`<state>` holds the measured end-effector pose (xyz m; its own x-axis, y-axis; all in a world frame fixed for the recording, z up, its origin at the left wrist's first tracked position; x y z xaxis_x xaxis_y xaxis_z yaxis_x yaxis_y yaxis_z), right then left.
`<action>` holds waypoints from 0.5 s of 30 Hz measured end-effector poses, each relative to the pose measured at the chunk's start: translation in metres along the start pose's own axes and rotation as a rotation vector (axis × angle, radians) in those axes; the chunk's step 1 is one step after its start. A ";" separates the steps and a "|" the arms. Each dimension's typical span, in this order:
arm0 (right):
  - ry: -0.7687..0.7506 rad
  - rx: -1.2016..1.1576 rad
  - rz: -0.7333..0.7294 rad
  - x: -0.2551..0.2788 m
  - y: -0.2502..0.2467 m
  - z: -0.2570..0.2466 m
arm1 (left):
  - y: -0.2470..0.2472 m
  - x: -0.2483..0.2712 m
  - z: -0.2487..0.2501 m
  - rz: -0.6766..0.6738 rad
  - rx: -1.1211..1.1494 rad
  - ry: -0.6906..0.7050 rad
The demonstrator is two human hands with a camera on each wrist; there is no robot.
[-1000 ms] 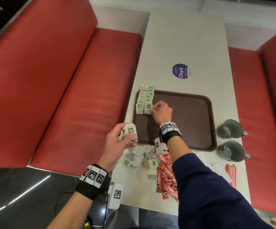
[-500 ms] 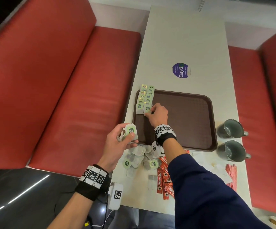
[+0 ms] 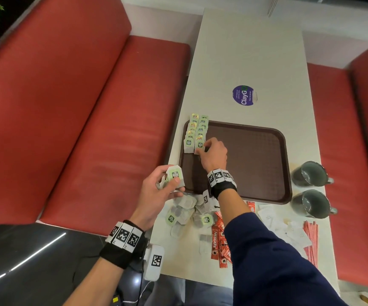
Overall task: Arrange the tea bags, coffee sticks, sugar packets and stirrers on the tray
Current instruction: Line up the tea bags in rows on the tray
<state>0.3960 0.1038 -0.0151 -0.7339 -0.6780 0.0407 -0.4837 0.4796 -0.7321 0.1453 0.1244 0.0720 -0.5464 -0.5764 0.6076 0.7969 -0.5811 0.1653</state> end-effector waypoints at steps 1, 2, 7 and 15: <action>-0.022 -0.014 0.032 0.003 -0.007 -0.005 | 0.000 0.000 0.001 -0.003 -0.003 0.000; -0.048 -0.045 0.064 0.009 -0.016 -0.011 | 0.000 0.001 0.001 -0.006 -0.004 0.001; -0.137 -0.437 -0.026 0.060 -0.062 -0.057 | 0.005 0.004 0.004 -0.025 -0.017 0.012; -0.195 -0.619 -0.227 0.136 -0.090 -0.076 | 0.016 0.014 0.007 -0.025 -0.001 0.073</action>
<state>0.3038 0.0109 0.1081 -0.5107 -0.8595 -0.0188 -0.8415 0.5043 -0.1938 0.1521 0.1108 0.0885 -0.5834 -0.6024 0.5448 0.7826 -0.5963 0.1787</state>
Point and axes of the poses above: each hand's wrist, its own x-axis away from the middle knuckle, its own y-axis out of the palm, z = x × y, the point moved 4 cm from there along -x, towards the middle knuckle, and after that the axes turned 15 degrees about -y, right-handed, at the moved point
